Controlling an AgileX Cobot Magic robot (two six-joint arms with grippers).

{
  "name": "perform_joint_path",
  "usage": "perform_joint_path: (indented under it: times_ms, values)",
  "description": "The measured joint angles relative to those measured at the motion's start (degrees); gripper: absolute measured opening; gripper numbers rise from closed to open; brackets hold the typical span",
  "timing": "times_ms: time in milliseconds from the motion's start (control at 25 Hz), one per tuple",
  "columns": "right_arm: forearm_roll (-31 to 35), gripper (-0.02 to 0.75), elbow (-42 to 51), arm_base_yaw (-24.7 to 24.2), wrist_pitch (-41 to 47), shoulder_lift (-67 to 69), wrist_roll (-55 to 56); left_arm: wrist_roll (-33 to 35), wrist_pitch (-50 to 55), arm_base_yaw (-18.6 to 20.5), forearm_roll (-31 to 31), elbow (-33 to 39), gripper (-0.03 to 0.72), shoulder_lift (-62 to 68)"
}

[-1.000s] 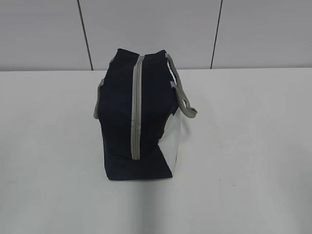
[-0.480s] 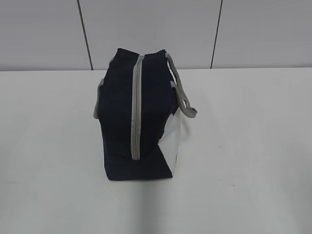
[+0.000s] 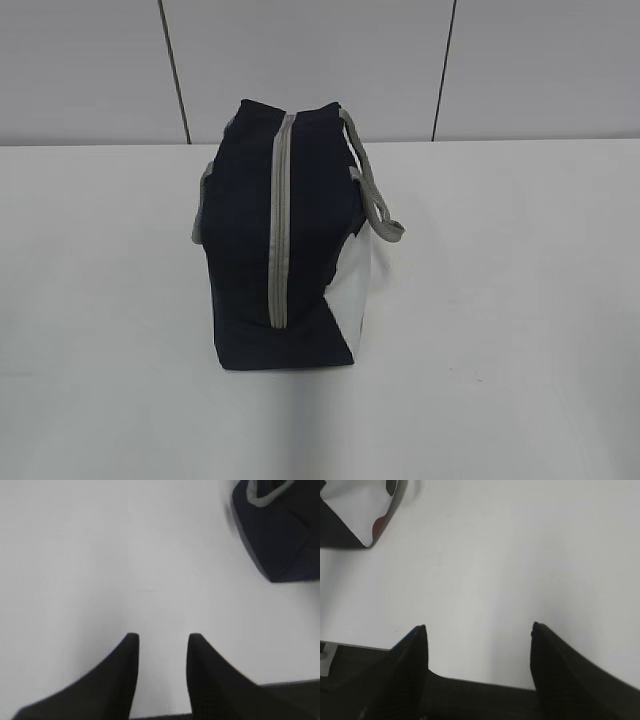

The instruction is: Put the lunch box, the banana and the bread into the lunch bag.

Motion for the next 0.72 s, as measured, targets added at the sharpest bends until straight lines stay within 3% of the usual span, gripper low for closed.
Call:
perform_joint_path:
  times_ms: [320,720]
  values:
    - [0.0,0.475,0.0,-1.5,0.2,-6.2,0.0,0.0,0.1,6.5,0.0,0.0,0.239,-5.7]
    - [-0.2,0.475,0.0,-7.7,0.6,-9.0,0.0,0.0,0.1,7.4,-0.5,0.0,0.237,-6.2]
